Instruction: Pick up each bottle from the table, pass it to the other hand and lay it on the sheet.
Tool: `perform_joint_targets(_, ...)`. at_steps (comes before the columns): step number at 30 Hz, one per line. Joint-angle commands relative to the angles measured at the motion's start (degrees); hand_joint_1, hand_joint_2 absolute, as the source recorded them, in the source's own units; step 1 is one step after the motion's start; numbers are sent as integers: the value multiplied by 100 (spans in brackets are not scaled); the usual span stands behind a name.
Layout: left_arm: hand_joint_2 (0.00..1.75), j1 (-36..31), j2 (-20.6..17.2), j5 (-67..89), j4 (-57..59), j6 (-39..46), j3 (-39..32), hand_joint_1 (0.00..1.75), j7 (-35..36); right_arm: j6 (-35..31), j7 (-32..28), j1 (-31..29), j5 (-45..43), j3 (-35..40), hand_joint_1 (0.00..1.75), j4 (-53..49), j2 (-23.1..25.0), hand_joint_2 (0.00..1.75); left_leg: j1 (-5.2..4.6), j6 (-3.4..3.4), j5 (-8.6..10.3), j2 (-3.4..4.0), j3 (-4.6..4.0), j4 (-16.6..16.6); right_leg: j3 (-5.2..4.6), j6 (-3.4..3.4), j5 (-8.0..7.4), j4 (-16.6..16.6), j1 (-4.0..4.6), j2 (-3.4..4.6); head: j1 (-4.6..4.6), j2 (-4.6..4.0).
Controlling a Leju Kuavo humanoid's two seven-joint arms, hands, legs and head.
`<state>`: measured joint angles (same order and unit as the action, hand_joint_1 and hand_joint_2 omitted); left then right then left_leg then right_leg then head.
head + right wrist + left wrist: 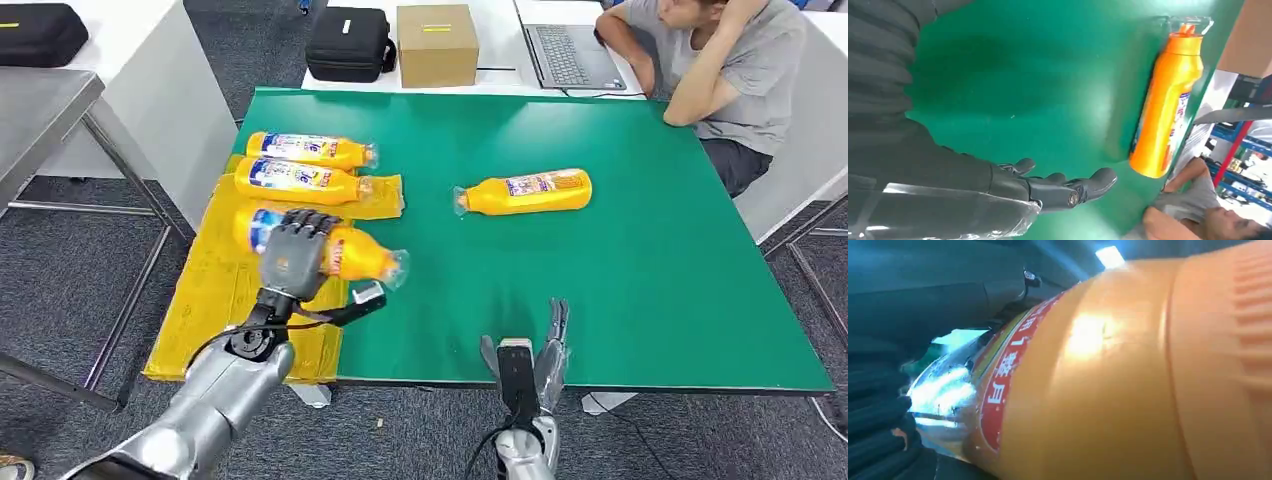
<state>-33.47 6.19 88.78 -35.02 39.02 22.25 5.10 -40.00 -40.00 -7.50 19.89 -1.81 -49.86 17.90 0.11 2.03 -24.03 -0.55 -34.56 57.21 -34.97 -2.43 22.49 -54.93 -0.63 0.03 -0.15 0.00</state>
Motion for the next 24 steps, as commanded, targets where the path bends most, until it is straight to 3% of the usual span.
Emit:
perform_joint_targets(1, 175, -591, -321, 122, 1269, -135, 320, 175, 443, 0, 0, -269, -52, 36, 0, 487, -24, 175, 3, -10, -12, 15, 25, 1, 21, 9, 9, -1, 4, 11, 0, 2)
perform_joint_targets(6, 175, -639, -306, 122, 1314, -223, 395, 175, 512, 0, 0, -256, -58, 43, 0, 480, -31, 175, 2, -7, -8, 9, 15, 0, 14, 6, 6, -1, 2, 7, 2, 2)
perform_joint_targets(13, 175, -945, -518, 122, 1759, -1258, 1246, 175, 1391, 0, 0, -300, -220, 113, 0, 619, -66, 175, 3, -9, -8, 8, 14, 2, 14, 8, 6, -4, 4, 5, 2, 2)
perform_joint_targets(19, 175, -992, -486, 116, 1853, -1799, 1143, 175, 1431, 0, 0, -323, -244, 69, 0, 671, -86, 175, 5, -13, -19, 14, 33, 5, 29, 13, 17, -9, 6, 8, 2, 2)
perform_joint_targets(24, 175, -1079, -333, 122, 1881, -2386, 1080, 175, 881, 0, 0, -417, -306, 129, 0, 775, -110, 175, 5, -12, -17, 8, 27, 9, 26, 10, 17, -12, 5, 3, 2, 2)
